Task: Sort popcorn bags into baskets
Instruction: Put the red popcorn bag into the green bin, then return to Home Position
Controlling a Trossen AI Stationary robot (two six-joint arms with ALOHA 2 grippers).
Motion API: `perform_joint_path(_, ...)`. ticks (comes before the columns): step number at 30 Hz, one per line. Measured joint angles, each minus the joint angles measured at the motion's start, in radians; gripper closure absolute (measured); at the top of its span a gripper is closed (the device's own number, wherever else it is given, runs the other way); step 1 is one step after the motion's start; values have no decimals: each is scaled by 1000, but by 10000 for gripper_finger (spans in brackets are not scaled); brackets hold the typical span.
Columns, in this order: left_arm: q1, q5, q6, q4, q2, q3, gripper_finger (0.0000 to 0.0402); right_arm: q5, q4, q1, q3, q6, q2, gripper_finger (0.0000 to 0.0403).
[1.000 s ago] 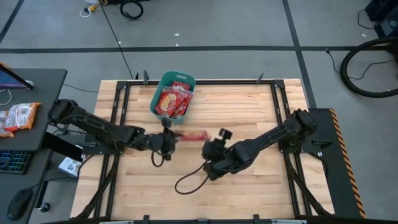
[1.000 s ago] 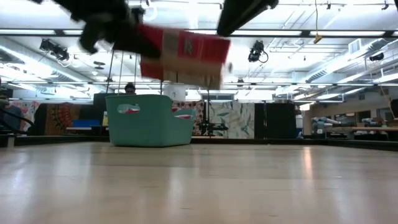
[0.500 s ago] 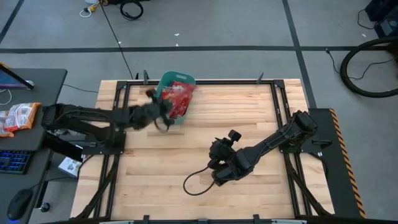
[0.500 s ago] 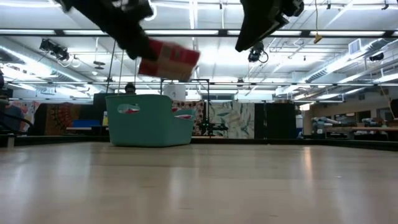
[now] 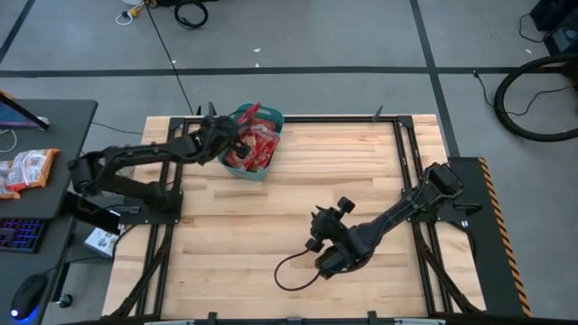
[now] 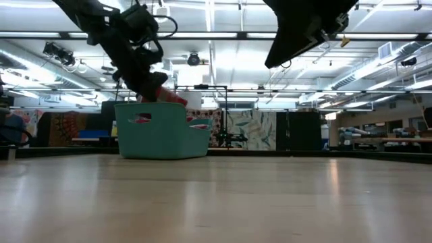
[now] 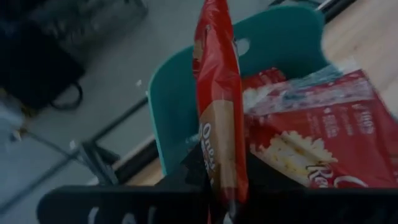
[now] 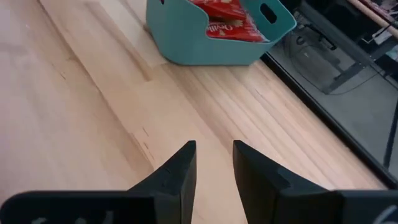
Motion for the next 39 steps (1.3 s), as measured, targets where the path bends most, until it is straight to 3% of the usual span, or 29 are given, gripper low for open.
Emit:
perform_joint_path(9,6,-6,-221,-80,28,0,359,-4,168,16,-57,-58,0,293)
perform_joint_path(14,-29,-8,-204,-104,27,0,326,-6,182,18,-79,-75,0,293)
perform_joint_path(22,-136,-4,-101,-53,17,0,233,-8,181,23,-85,-75,0,293)
perform_joint_path(25,-173,75,-56,-48,-3,0,213,-8,179,30,-85,-74,0,293)
perform_joint_path(28,-200,166,-25,-39,-17,0,208,-6,161,36,-85,-59,0,293)
perform_joint_path(34,-273,186,-15,12,-63,0,218,6,184,40,-161,3,0,301)
perform_joint_path(39,-365,213,16,31,-101,1,229,-56,198,35,-233,73,-4,320)
